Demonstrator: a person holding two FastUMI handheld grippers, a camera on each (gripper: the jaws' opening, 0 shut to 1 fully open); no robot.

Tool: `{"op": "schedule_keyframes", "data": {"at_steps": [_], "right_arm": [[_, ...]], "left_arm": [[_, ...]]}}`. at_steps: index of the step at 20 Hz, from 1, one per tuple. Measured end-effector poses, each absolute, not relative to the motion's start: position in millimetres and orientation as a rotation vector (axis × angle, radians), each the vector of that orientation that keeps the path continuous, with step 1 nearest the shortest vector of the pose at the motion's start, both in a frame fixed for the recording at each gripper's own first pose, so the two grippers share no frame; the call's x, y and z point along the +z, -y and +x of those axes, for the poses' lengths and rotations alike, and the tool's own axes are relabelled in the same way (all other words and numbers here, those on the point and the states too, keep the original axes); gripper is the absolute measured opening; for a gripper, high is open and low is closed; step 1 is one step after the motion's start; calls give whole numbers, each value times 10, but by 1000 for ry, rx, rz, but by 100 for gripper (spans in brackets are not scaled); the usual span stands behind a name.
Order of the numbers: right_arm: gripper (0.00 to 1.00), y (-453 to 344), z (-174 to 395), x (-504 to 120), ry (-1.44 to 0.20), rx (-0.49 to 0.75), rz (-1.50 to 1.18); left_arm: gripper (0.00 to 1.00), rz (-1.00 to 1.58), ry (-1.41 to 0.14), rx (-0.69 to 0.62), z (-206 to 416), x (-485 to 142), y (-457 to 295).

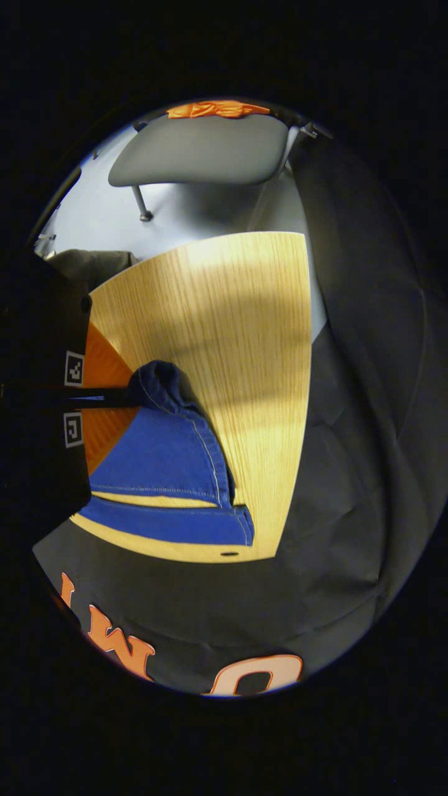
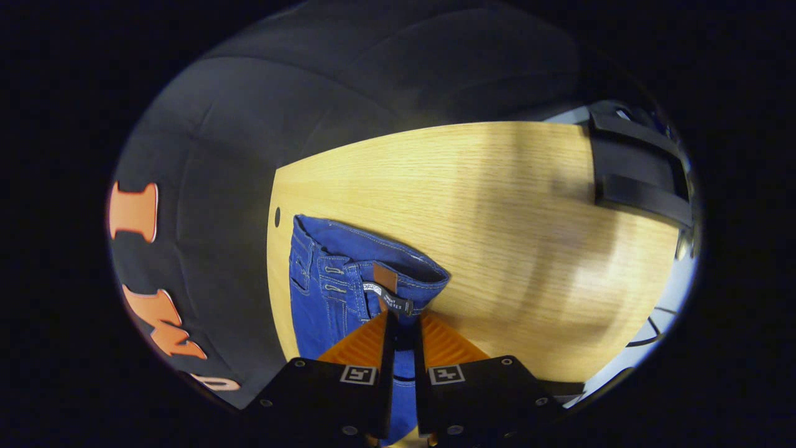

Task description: Grasp the waist and the cuffs of the jeans and fold them to make the two legs overlap; first hold the waist and fold one-third of the jeans toward the cuffs, then hold the cuffs and fold the remaining one-third in the same direction to finish folding.

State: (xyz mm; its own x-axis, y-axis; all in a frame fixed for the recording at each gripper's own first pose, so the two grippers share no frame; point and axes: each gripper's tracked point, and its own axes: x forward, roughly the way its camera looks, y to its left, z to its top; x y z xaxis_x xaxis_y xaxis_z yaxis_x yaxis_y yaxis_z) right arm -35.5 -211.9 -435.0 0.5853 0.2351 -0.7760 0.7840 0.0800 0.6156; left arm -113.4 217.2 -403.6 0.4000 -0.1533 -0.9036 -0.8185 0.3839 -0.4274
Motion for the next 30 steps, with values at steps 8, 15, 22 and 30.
{"op": "schedule_keyframes", "data": {"at_steps": [8, 15, 22, 30], "right_arm": [[16, 2127, 93, -3632, -874, -416, 1440], [17, 2015, 566, -3216, -898, -417, 1420], [16, 2324, 876, -3282, -954, -570, 1473], [16, 2168, 1428, -3723, -1108, -632, 1346]], "left_arm": [[1, -1136, -968, 360, -360, -3295, -1775], [1, -1062, -940, 182, 633, -2678, -1277], [1, -1043, -1004, 333, 1268, -2977, -1632], [1, -958, -1096, 416, 1605, -3311, -1514]]}}
